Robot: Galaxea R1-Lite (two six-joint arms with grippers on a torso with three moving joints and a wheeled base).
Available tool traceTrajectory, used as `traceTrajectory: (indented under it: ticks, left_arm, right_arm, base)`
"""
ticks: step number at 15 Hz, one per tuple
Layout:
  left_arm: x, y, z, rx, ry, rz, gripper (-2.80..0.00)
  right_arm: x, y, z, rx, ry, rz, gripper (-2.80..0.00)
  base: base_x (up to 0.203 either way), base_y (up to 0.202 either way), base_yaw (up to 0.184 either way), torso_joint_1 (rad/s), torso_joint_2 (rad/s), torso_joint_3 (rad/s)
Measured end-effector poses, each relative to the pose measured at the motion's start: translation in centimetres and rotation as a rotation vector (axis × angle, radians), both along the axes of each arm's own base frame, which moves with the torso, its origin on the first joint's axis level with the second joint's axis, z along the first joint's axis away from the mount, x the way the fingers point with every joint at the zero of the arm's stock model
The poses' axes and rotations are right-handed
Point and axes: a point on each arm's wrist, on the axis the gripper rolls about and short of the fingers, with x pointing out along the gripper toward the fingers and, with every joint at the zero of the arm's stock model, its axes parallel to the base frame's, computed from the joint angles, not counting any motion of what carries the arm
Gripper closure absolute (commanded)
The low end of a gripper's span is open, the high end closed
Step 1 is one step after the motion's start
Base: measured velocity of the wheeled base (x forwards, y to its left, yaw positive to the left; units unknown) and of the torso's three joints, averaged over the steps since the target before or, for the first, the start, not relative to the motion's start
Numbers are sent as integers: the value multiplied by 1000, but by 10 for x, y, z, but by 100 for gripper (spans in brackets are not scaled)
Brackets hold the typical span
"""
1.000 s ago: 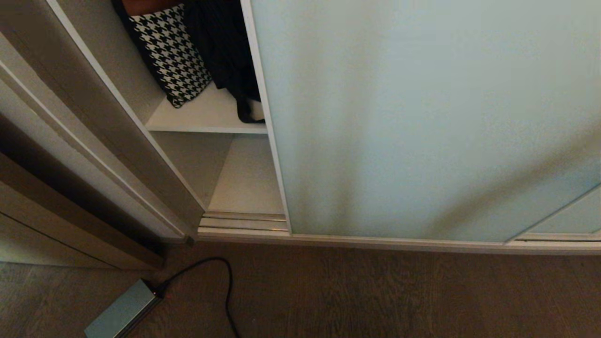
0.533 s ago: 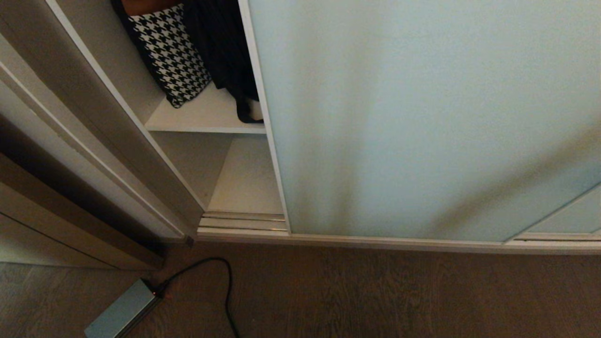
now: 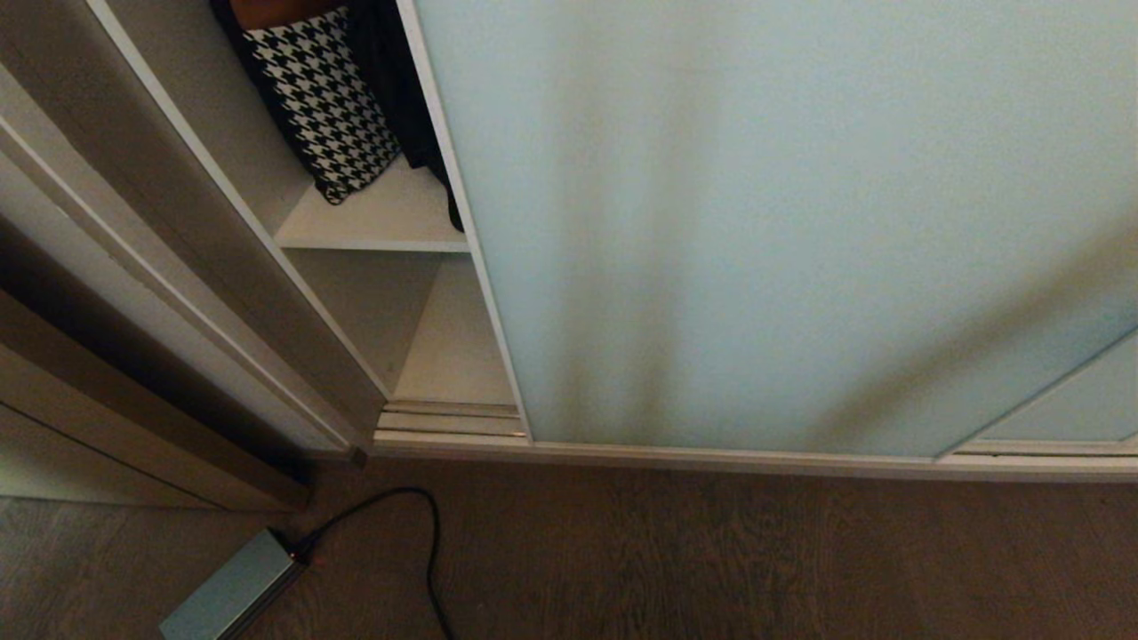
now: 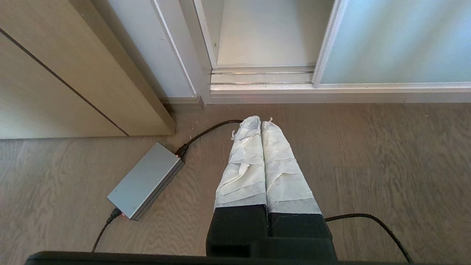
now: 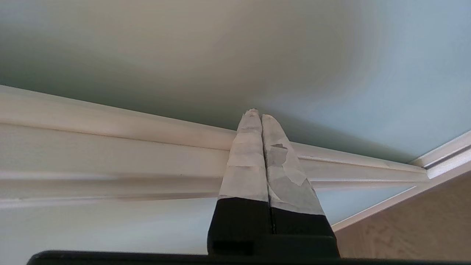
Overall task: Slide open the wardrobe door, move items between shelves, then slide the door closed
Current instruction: Close the door
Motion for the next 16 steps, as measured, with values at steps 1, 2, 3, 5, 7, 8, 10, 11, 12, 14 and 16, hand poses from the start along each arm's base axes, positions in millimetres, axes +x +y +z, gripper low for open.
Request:
traceTrajectory:
  ticks: [1,2,3,5,7,8,10,11,12,14,16]
  left_arm:
    - [0,0,0,0,0,0,0]
    - [0,0,0,0,0,1,0]
    - [0,0,0,0,0,0,0]
    - [0,0,0,0,0,0,0]
    - [0,0,0,0,0,1,0]
    - [0,0,0,0,0,1,0]
    - [0,0,0,0,0,0,0]
    - [0,0,0,0,0,0,0]
    - [0,0,0,0,0,1,0]
    - [0,0,0,0,0,0,0]
    - [0,0,0,0,0,1,0]
  right_arm:
    - [0,5,0,-4,-3,8,0]
    - [-1,11,0,-4,-4,15,0]
    - [-1,18,0,-5,-4,25,0]
    - [-1,32,0,-8,-6,48,0]
    - [-1,47,1,-19,-17,73,0]
    - [-1,54,1,-23,-21,86,0]
    - [-2,67,4,-28,-27,111,0]
    - [-3,72,5,-28,-27,119,0]
    - [-4,78,6,-29,-28,128,0]
    - [-5,88,8,-31,-31,146,0]
    - [-7,96,8,-29,-29,158,0]
  base:
    - [0,0,0,0,0,0]
    - [0,0,0,0,0,0]
    - [0,0,0,0,0,0]
    - [0,0,0,0,0,0]
    - [0,0,0,0,0,0]
    - [0,0,0,0,0,0]
    - [0,0,0,0,0,0]
    - [0,0,0,0,0,0]
    - [0,0,0,0,0,0]
    - [0,0,0,0,0,0]
    - [0,0,0,0,0,0]
